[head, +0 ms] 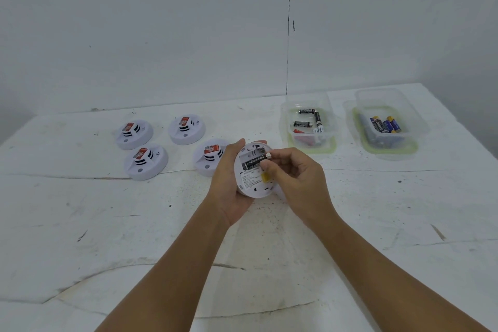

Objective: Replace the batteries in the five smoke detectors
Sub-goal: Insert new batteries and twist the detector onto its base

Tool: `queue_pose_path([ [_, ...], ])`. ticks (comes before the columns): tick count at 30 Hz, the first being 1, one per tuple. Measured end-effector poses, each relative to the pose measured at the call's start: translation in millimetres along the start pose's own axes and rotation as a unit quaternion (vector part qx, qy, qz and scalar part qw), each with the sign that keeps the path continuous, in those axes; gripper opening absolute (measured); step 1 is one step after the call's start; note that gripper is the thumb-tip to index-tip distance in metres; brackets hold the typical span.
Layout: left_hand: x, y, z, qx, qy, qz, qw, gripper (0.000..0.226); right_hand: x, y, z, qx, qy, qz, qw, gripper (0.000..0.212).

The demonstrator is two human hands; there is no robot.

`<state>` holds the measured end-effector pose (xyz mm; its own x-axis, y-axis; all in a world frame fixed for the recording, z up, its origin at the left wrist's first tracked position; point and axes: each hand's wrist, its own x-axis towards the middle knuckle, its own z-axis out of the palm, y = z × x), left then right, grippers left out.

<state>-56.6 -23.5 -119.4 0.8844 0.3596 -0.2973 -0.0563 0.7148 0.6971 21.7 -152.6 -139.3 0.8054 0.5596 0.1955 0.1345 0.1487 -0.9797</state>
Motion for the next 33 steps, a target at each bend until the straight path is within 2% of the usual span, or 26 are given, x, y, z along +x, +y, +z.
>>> queue_pose_path([
  [8,-1,1,3,0.014,0.009,0.004,1.000,0.039,-6,0,5,-0.028,0.043,-0.031,0.998,0.019],
  [12,-2,4,7,0.031,0.028,0.019,0.999,0.041,-7,2,12,-0.147,0.075,-0.096,0.982,0.023],
  [18,-2,9,11,0.074,0.052,0.041,0.995,0.037,-7,1,16,-0.266,0.043,-0.156,0.950,0.034],
  [25,-1,13,15,0.114,0.069,0.058,0.989,0.033,-5,-3,22,-0.390,0.002,-0.160,0.907,0.054],
  [28,0,15,16,0.145,0.055,0.067,0.986,0.033,-2,-9,19,-0.370,-0.008,-0.129,0.920,0.047],
  [33,2,14,18,0.178,0.048,0.088,0.979,0.033,19,-11,9,-0.293,0.060,-0.121,0.947,0.032],
])
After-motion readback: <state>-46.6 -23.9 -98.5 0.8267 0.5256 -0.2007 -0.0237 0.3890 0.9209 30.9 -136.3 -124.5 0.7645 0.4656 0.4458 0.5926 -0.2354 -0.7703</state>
